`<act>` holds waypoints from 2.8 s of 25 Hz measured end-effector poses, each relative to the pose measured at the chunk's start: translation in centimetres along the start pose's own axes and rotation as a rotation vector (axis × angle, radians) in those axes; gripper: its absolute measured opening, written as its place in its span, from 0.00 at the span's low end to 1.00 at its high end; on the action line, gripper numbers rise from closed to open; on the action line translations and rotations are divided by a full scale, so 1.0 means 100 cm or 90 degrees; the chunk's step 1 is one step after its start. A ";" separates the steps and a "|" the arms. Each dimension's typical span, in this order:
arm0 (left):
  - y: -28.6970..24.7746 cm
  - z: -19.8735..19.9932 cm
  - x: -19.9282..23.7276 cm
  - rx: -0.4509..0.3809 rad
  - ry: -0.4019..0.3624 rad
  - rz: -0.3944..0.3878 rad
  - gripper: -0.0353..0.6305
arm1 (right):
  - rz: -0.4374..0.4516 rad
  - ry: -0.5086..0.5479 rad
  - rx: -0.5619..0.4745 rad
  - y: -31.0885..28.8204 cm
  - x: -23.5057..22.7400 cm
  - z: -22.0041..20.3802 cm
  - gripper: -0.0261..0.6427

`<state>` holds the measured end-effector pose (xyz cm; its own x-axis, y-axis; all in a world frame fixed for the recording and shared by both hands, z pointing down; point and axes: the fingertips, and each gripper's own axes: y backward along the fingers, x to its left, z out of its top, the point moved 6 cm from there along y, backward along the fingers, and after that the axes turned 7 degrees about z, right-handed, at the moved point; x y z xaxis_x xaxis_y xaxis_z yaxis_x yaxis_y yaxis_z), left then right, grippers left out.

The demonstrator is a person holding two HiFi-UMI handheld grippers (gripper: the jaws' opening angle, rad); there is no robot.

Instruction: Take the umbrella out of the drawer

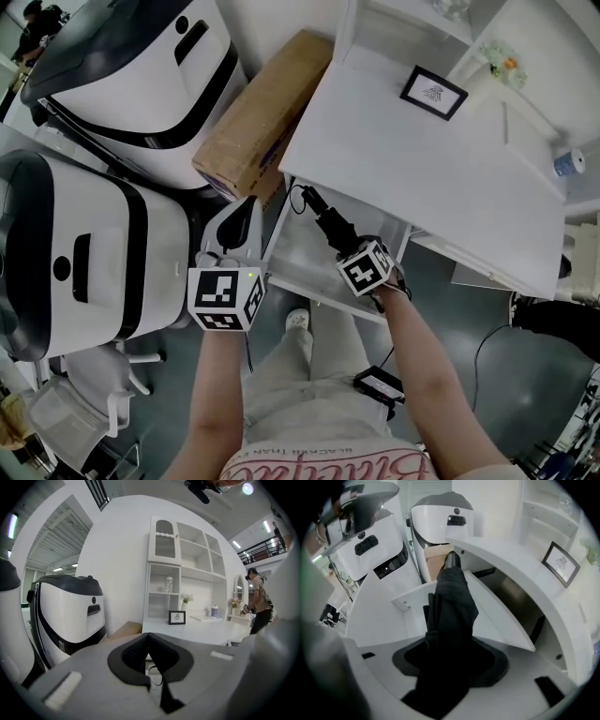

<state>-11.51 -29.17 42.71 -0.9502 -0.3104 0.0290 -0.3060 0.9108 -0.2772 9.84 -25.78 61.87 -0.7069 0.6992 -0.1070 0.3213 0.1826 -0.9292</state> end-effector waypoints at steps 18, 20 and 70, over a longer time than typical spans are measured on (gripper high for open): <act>0.034 0.048 -0.007 -0.088 -0.018 -0.020 0.07 | -0.059 0.019 -0.088 0.074 0.015 0.019 0.40; 0.034 0.054 -0.010 -0.095 -0.022 -0.024 0.07 | -0.063 0.012 -0.102 0.083 0.014 0.021 0.40; 0.036 0.184 -0.069 -0.241 -0.086 -0.082 0.07 | -0.318 -0.060 -0.571 0.372 -0.004 0.055 0.40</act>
<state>-4.94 -28.73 23.85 -0.8942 -0.4379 -0.0924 -0.4457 0.8903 0.0934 18.60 -23.03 25.36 -0.9232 0.3513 0.1556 0.3016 0.9135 -0.2729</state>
